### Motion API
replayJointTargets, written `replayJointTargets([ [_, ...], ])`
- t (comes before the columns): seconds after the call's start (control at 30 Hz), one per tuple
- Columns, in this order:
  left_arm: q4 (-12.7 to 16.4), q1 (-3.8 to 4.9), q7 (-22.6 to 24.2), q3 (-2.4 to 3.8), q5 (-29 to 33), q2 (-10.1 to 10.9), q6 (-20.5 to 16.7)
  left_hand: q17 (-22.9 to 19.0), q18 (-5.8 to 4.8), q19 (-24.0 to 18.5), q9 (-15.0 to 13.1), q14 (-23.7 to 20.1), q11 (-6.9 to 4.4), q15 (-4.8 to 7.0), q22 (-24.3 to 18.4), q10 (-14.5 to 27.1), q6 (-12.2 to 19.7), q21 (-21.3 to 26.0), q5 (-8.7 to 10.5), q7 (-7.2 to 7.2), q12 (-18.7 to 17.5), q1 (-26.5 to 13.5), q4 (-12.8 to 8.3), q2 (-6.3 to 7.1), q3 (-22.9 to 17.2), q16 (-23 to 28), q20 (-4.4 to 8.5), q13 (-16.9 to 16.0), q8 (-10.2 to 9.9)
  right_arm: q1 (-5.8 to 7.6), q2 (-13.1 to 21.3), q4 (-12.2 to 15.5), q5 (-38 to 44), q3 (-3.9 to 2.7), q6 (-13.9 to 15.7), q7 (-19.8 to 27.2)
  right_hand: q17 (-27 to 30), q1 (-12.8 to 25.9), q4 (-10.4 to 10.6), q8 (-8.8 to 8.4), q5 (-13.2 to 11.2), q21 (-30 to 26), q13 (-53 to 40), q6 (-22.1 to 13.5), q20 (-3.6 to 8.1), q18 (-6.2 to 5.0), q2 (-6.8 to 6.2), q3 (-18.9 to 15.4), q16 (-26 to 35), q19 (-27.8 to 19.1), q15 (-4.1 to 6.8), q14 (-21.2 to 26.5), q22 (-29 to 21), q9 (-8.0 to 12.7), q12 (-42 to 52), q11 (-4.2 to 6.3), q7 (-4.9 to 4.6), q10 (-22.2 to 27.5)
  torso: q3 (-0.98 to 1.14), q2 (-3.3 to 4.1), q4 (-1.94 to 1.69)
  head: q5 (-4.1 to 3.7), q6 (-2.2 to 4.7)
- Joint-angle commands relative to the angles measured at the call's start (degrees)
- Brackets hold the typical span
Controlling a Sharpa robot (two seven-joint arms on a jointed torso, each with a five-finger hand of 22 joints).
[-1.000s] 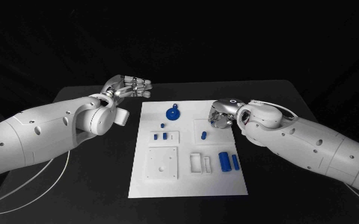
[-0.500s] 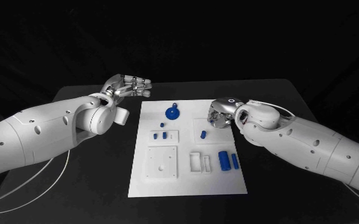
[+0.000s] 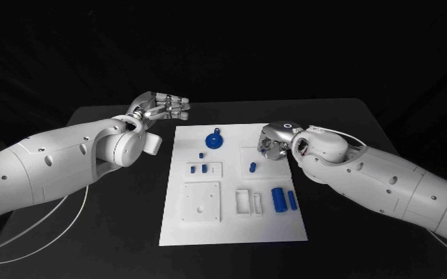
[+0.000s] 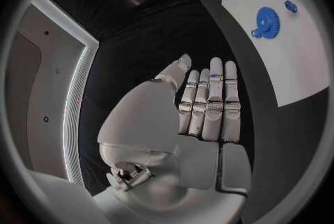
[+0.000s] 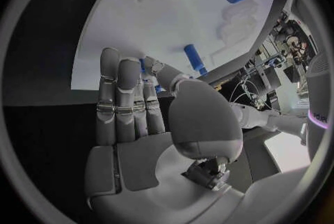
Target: Assemble the parts on the task board
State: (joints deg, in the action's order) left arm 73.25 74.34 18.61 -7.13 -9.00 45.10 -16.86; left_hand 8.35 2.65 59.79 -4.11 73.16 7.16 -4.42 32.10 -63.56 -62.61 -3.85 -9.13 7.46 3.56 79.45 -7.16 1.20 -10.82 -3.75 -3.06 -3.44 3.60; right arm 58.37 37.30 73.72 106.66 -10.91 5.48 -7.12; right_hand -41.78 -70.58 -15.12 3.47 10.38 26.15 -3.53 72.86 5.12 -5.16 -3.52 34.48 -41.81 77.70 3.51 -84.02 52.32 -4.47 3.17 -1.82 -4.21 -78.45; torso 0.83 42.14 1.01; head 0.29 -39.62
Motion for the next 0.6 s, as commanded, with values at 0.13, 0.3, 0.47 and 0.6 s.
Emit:
replayJointTargets([
  [0.13,-0.04,0.09,1.12,0.04,-0.37,-0.06,1.00,-0.01,0.62,0.20,0.00,-0.13,0.08,0.05,-0.09,0.38,0.25,-0.25,-0.40,0.09,-0.20,-0.22,-0.30,-0.55,0.15,0.15,-0.11,0.03,0.06,-0.09,0.10,1.09,-0.85,-0.71,3.02,1.65,0.10,0.03,0.00,0.22,0.48,0.20,-0.10,0.50,0.30,-0.86,-0.44,0.48,-0.51,0.40,0.60,0.39,0.37,-0.08,0.22,0.94,0.03,-1.30,0.00,-0.04,0.02,0.07,0.01],
  [0.3,-0.15,0.09,1.11,0.04,-0.37,-0.06,1.02,-0.01,0.62,0.20,0.00,-0.13,0.08,0.05,-0.09,0.38,0.25,-0.25,-0.40,0.09,-0.20,-0.22,-0.30,-0.55,0.15,0.15,-0.11,0.03,0.06,-0.09,0.47,2.02,-1.68,-1.74,3.10,1.93,0.32,0.08,0.00,0.23,0.57,0.11,-0.10,0.56,0.32,-0.75,-0.51,0.63,-0.75,0.56,0.62,0.47,1.14,-0.17,0.22,0.95,0.04,-1.38,0.02,-0.03,0.06,0.12,0.01],
  [0.47,-0.23,0.09,1.07,0.05,-0.37,-0.05,1.13,-0.02,0.65,0.22,0.00,-0.14,0.10,0.04,-0.21,0.49,0.27,-0.26,-0.53,0.08,-0.21,-0.24,-0.33,-0.66,0.14,0.15,-0.13,0.03,0.07,-0.09,1.00,3.00,-2.57,-2.91,2.38,2.20,0.41,0.16,0.03,0.22,0.85,0.04,-0.11,0.52,0.33,-0.72,-0.55,0.69,-0.80,0.56,0.62,0.49,1.42,-0.19,0.23,0.95,0.05,-1.36,0.00,-0.04,0.08,0.05,0.05],
  [0.6,-0.28,0.09,1.13,0.05,-0.37,0.00,1.13,-0.03,0.66,0.23,0.00,-0.17,0.13,0.02,-0.28,0.60,0.31,-0.25,-0.54,0.10,-0.20,-0.32,-0.33,-0.65,0.18,0.15,-0.15,0.03,0.06,-0.10,1.46,3.92,-3.66,-3.93,1.83,2.51,0.51,0.25,0.07,0.23,1.24,-0.09,-0.11,0.57,0.35,-0.69,-0.62,0.73,-0.94,0.58,0.62,0.51,1.88,-0.23,0.24,0.96,0.06,-1.38,0.00,-0.04,0.06,0.18,0.15],
])
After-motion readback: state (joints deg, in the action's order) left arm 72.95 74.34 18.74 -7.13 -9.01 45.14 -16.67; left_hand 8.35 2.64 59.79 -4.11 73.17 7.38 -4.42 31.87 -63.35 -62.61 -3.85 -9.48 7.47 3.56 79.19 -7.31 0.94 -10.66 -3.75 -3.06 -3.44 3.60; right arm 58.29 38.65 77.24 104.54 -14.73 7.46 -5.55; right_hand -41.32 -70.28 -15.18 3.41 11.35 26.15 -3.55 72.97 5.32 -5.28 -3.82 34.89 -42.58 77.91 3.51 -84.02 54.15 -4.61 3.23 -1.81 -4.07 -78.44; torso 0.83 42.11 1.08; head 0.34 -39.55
